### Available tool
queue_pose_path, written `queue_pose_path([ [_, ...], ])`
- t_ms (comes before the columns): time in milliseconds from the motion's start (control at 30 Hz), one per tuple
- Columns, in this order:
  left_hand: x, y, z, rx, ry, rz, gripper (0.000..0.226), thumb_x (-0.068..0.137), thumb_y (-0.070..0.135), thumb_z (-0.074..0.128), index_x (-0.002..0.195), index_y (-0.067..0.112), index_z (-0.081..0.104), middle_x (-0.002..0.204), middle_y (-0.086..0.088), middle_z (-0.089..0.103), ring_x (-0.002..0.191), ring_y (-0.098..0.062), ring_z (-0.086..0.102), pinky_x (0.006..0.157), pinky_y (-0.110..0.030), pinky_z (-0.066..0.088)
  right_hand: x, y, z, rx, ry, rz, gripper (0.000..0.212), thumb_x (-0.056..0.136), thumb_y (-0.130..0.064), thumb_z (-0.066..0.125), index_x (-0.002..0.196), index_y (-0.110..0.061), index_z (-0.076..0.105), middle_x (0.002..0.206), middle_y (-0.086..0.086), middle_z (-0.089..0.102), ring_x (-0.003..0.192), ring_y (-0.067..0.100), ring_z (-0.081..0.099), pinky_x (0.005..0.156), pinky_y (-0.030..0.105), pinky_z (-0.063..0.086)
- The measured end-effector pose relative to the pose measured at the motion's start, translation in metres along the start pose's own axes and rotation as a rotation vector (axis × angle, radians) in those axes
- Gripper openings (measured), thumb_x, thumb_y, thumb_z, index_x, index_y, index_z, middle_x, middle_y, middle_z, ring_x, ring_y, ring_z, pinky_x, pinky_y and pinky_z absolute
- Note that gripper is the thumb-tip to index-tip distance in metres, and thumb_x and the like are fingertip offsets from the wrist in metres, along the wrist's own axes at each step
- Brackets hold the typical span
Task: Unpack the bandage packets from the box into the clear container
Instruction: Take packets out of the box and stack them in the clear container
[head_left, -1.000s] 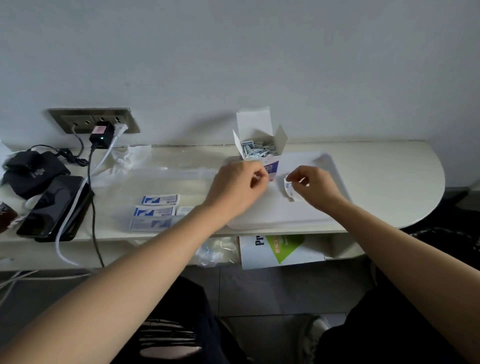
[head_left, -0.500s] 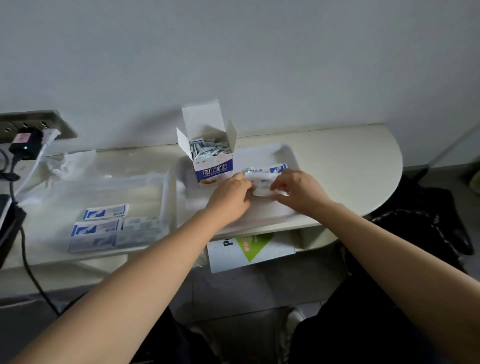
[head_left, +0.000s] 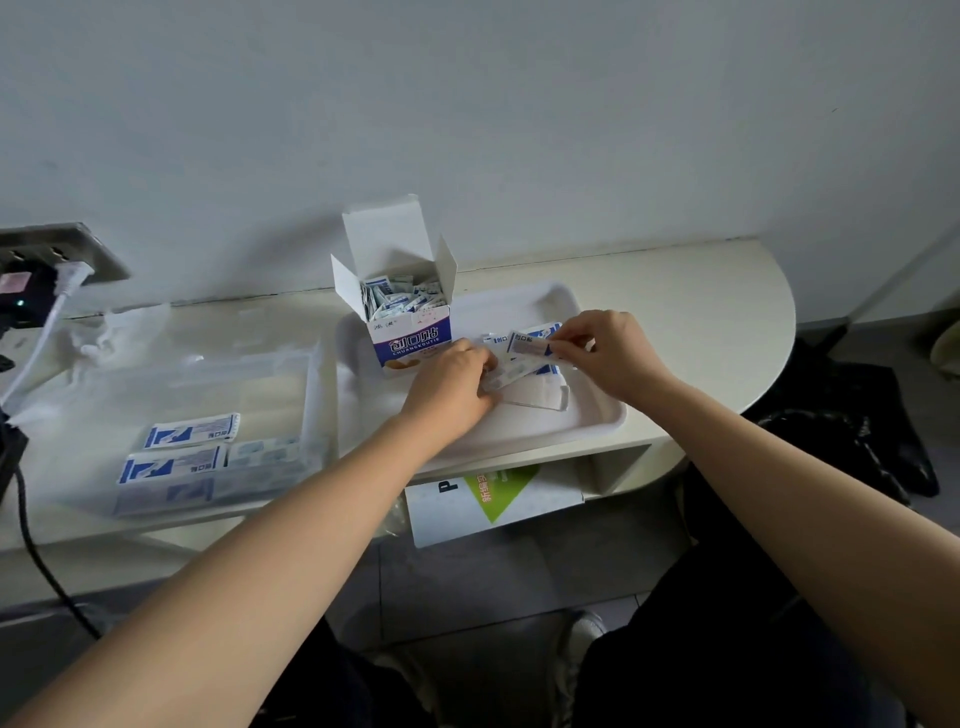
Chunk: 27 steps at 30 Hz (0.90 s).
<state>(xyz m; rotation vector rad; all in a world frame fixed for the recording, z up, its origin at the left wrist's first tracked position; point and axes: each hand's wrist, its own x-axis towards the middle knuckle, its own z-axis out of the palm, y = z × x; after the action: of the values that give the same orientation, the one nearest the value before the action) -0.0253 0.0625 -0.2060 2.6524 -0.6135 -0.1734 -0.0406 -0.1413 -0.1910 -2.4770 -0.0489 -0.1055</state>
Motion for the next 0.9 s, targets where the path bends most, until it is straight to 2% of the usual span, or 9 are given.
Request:
queue_pose_path([
  [67,0.001,0.001,0.002,0.022,-0.001,-0.019,0.042,0.083,0.028,0.070,0.122,0.017,0.060,0.118,-0.005,0.056,0.107,-0.023,0.057,0.084,-0.033,0.047,-0.001,0.000,0.001,0.006,0.004,0.006,0.012,0.084,-0.014,0.067,0.092,-0.014,0.076,0.083,0.002,0.071,0.074,0.019,0.062,0.071,0.033,0.050],
  [233,0.003,0.001,0.004,0.039,0.012,-0.048,0.034,0.082,0.031,0.071,0.113,0.020,0.062,0.112,-0.005,0.054,0.101,-0.024,0.058,0.074,-0.032,0.047,-0.003,0.000,0.000,0.027,-0.028,0.038,0.014,0.082,-0.010,0.068,0.092,-0.013,0.076,0.082,-0.001,0.070,0.075,0.015,0.063,0.073,0.025,0.049],
  [367,0.001,0.001,0.001,0.051,0.019,-0.035,0.033,0.082,0.031,0.071,0.112,0.020,0.062,0.112,-0.003,0.054,0.099,-0.022,0.058,0.072,-0.033,0.048,-0.002,0.001,0.000,0.044,-0.035,0.041,0.013,0.082,-0.011,0.068,0.091,-0.014,0.076,0.081,-0.001,0.070,0.075,0.016,0.063,0.073,0.027,0.050],
  [500,-0.004,0.000,-0.005,0.045,0.036,-0.013,0.033,0.082,0.025,0.069,0.113,0.021,0.060,0.111,-0.001,0.052,0.094,-0.022,0.059,0.068,-0.033,0.048,0.000,-0.001,-0.002,0.084,0.044,0.063,0.008,0.083,-0.013,0.067,0.087,-0.014,0.074,0.079,0.004,0.070,0.077,0.021,0.063,0.074,0.032,0.049],
  [567,-0.007,0.000,-0.008,0.035,0.020,0.022,0.032,0.081,0.024,0.069,0.111,0.022,0.060,0.110,0.000,0.051,0.090,-0.021,0.058,0.066,-0.032,0.045,0.001,-0.004,-0.003,0.113,0.036,0.078,0.007,0.084,-0.015,0.066,0.085,-0.015,0.072,0.079,0.003,0.069,0.078,0.019,0.062,0.072,0.029,0.047],
  [667,-0.012,0.000,-0.012,0.046,-0.028,0.068,0.030,0.079,0.024,0.071,0.107,0.022,0.061,0.107,0.000,0.050,0.096,-0.021,0.055,0.070,-0.033,0.046,0.001,-0.008,0.000,0.121,-0.032,0.087,0.009,0.086,-0.020,0.065,0.088,-0.014,0.072,0.081,0.000,0.068,0.079,0.014,0.060,0.064,0.015,0.041],
  [767,-0.016,-0.003,-0.012,0.055,-0.110,0.066,0.031,0.078,0.024,0.071,0.107,0.022,0.061,0.109,-0.001,0.049,0.102,-0.022,0.053,0.077,-0.035,0.048,0.000,-0.008,0.004,0.133,-0.028,0.099,0.009,0.087,-0.016,0.064,0.090,-0.012,0.072,0.080,-0.002,0.066,0.077,0.013,0.058,0.059,0.007,0.037],
  [900,-0.019,-0.005,-0.011,0.043,-0.165,0.073,0.052,0.075,0.032,0.072,0.123,0.028,0.053,0.115,0.001,0.044,0.104,-0.018,0.051,0.079,-0.036,0.050,-0.002,-0.004,0.002,0.145,-0.034,0.130,0.009,0.087,-0.017,0.064,0.090,-0.013,0.071,0.080,0.001,0.067,0.073,0.014,0.057,0.060,0.016,0.040],
])
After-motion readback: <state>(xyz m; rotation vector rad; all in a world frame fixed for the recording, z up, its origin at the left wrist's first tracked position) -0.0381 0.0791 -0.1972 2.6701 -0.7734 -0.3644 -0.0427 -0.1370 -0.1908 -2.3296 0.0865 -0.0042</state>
